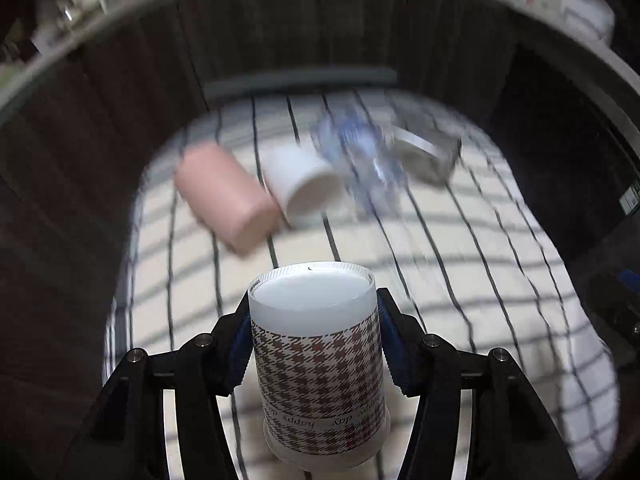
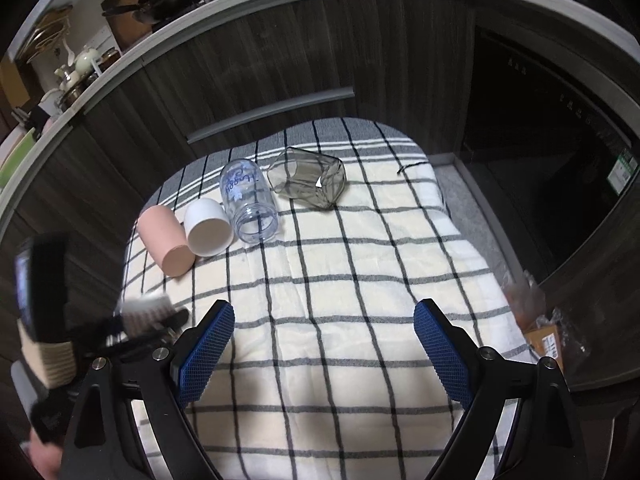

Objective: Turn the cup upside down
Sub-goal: 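Rotate the held paper cup with the left gripper so its bottom faces up, then lower the paper cup rim-down onto the cloth and open the left gripper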

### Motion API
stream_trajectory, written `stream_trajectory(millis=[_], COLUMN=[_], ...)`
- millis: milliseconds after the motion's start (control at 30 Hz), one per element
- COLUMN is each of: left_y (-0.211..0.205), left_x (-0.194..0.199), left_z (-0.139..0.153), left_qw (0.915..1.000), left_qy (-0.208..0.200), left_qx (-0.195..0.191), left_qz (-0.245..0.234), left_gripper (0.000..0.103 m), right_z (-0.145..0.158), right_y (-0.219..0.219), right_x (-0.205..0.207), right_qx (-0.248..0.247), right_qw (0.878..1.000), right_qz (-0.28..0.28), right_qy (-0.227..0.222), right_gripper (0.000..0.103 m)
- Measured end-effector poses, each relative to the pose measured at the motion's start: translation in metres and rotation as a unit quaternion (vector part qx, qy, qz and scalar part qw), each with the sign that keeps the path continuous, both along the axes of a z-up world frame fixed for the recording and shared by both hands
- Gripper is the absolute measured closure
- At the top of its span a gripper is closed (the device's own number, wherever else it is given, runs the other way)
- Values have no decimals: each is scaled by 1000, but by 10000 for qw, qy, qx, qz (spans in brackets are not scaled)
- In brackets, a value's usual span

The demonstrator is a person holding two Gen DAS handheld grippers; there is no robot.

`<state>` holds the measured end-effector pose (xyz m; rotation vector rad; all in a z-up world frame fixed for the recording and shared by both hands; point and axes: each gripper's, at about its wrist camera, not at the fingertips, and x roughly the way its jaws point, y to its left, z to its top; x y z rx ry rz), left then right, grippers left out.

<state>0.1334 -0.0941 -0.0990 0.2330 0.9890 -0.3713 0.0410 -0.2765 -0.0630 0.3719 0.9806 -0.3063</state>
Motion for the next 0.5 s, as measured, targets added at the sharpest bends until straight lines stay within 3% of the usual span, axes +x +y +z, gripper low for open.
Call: stream_trajectory(millis=[100, 200, 500], left_y=[4, 5, 7], left_x=[-9, -15, -34], left_z=[-8, -19, -44], left_qw=[9958, 9896, 9913], left_qy=[-817, -1357, -1257], left_qx=[-396, -462, -368], left_qz=[72, 89, 128], left_gripper=[47, 47, 46], right_z=[-6, -16, -20], right_y=[6, 13, 20], right_x=[-2, -4, -11], right_qx=[-119, -222, -360], right_qw=[9999, 9995, 9986], right_qz=[52, 131, 225], right_qy=[50, 176, 329], right_gripper=[12, 12, 12])
